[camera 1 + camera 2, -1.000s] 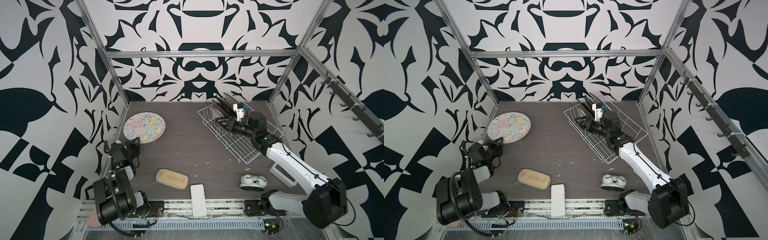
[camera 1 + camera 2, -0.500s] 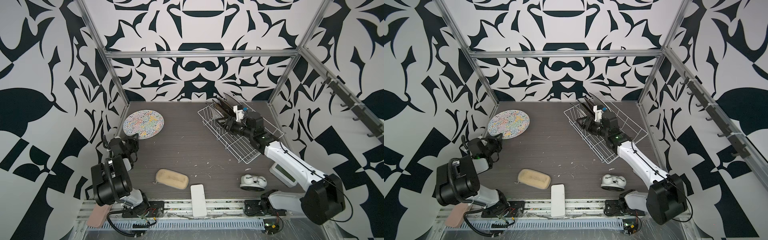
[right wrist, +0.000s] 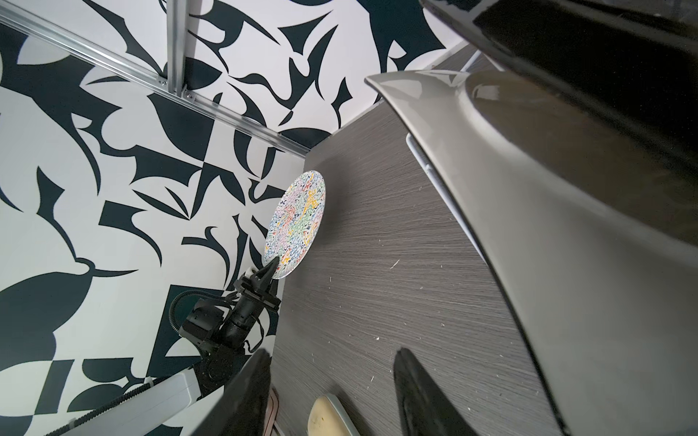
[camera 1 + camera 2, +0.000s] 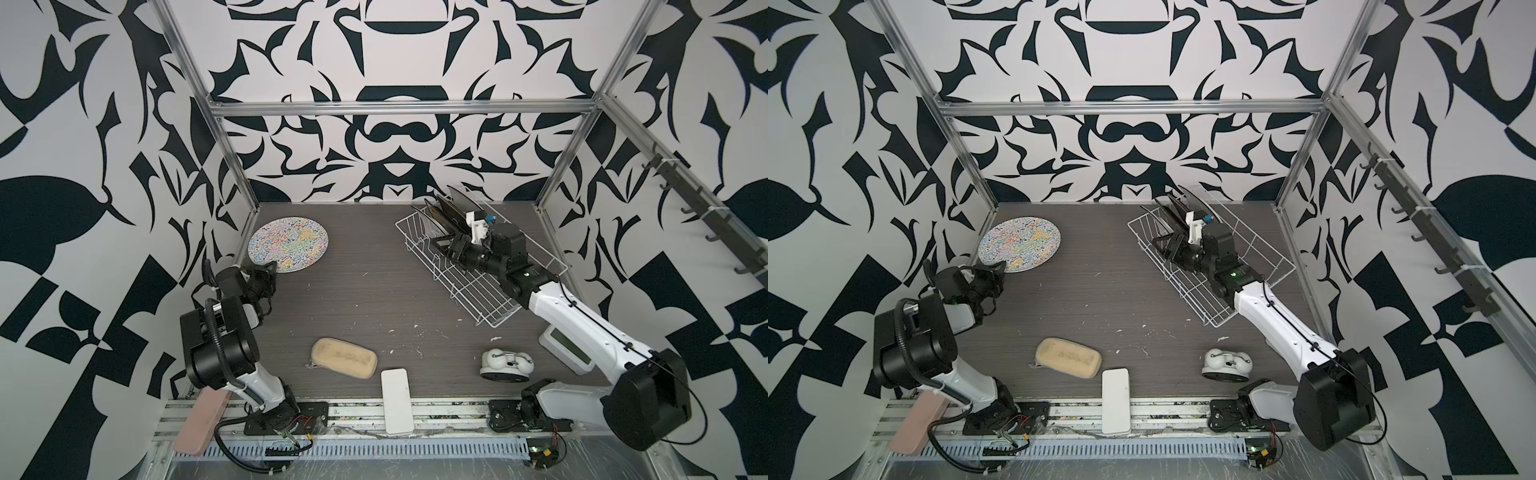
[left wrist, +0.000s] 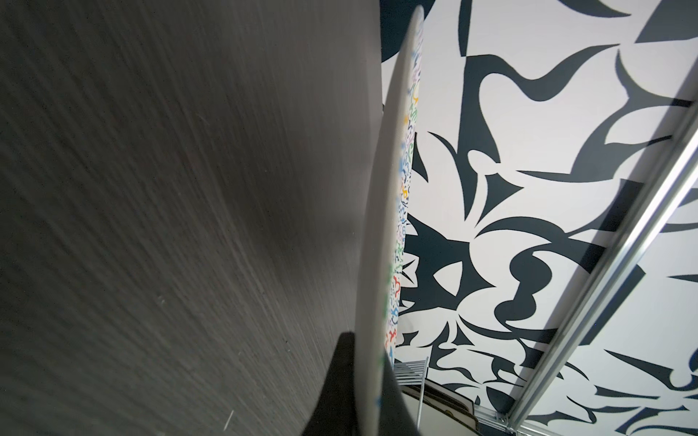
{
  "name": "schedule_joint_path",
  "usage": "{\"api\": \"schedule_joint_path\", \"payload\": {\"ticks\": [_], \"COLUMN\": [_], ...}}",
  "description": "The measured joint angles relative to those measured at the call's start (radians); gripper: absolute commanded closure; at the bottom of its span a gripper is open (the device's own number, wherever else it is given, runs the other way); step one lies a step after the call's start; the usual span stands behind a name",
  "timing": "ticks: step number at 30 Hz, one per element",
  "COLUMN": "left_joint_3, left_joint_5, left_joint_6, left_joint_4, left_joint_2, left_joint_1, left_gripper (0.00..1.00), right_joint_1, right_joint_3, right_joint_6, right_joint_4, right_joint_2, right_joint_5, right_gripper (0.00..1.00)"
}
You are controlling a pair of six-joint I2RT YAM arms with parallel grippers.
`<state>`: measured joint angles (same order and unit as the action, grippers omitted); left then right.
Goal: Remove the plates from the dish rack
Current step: 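Lower the plate flat onto the table with the left gripper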
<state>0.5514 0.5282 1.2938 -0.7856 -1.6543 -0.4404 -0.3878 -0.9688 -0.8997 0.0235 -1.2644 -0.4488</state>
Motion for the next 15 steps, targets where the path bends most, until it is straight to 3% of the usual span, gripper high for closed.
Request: {"api": "schedule_joint_path", "payload": {"ticks": [15], "left_joint_3": [0.042], "left_joint_5": [0.004], "left_joint_6": [0.016], "left_joint_4": [-0.074], "left_joint_2": [-0.139], "left_joint_1": [-0.001], "left_gripper": [1.00], "right_joint_1": [-0.006], "right_joint_3": [-0.029], "right_joint_6": [-0.003], "right_joint_4": [-0.024], "right_joint_2": [0.000], "right_joint_5": [0.001], "right_gripper": [0.44]}}
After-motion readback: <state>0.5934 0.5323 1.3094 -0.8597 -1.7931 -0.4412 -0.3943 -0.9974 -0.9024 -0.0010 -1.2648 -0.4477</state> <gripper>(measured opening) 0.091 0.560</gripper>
